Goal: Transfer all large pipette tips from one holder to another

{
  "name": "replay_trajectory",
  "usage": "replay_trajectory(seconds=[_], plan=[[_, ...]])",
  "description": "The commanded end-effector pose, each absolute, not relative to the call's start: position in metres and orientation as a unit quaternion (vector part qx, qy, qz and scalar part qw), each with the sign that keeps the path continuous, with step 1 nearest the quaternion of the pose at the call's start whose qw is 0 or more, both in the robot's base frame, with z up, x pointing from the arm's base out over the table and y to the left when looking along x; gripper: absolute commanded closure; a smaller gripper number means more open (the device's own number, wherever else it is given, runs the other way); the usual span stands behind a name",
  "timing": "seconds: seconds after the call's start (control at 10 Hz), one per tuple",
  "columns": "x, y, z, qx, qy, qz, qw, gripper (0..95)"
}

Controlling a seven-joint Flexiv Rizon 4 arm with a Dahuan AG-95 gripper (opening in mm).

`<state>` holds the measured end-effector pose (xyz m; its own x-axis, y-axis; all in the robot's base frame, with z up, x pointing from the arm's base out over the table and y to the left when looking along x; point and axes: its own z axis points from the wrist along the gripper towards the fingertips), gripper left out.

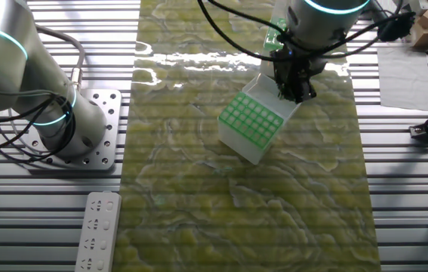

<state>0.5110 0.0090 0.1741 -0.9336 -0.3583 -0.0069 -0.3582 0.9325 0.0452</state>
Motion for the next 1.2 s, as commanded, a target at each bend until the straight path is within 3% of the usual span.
replay_trajectory(seconds=[0.1, 0.5, 0.9, 1.2], plan=[[0.55, 0.061, 0.179, 0.141, -0.99, 0.0, 0.022, 95.0], [0.579, 0.126, 0.18, 0.104, -0.994, 0.016, 0.035, 95.0], [0.579, 0.122, 0.181, 0.164, -0.985, 0.008, 0.045, 95.0], [0.579, 0.122, 0.181, 0.191, -0.981, -0.012, 0.03, 95.0]])
